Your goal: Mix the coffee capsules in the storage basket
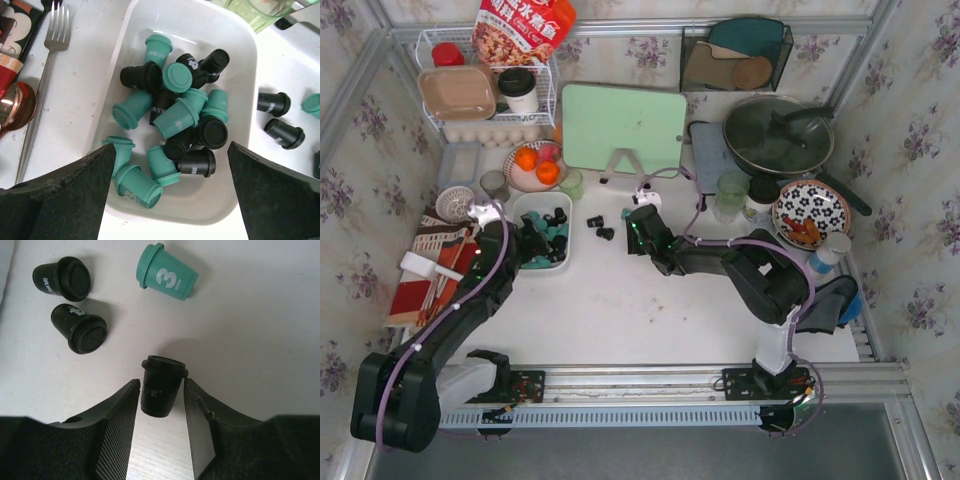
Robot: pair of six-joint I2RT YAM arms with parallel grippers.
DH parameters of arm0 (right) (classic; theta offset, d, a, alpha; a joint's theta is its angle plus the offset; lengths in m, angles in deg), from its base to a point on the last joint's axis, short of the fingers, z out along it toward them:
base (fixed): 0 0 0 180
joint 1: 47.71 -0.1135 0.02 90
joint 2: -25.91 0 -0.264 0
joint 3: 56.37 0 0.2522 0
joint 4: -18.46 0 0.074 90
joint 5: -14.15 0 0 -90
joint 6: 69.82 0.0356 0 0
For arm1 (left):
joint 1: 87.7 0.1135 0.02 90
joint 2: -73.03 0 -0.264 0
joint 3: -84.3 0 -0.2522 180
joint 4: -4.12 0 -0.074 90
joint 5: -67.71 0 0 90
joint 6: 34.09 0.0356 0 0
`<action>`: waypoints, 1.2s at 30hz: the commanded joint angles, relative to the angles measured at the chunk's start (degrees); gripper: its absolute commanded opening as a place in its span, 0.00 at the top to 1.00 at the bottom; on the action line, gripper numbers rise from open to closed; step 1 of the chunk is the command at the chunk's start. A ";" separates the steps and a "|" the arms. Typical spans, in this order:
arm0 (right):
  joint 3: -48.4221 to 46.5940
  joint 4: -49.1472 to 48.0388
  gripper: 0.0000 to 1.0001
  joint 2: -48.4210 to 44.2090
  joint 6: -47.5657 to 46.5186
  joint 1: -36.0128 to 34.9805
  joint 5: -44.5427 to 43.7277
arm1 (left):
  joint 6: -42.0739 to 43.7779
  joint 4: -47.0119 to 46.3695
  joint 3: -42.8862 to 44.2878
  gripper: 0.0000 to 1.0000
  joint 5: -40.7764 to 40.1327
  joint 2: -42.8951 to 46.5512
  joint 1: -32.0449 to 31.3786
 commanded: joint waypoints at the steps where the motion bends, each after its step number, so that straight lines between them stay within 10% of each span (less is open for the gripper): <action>1: -1.62 -0.93 0.53 1.51 -0.31 -0.04 -2.34 | 0.36 0.66 1.09 0.02 1.91 2.10 -0.08; 22: -3.65 1.63 0.60 5.48 -0.60 -0.06 -4.03 | -3.39 11.14 7.00 0.01 0.58 1.80 -0.24; 36: -0.31 0.50 0.85 -3.02 0.17 -0.08 -0.99 | -2.20 9.12 9.22 0.01 10.97 -0.55 -0.50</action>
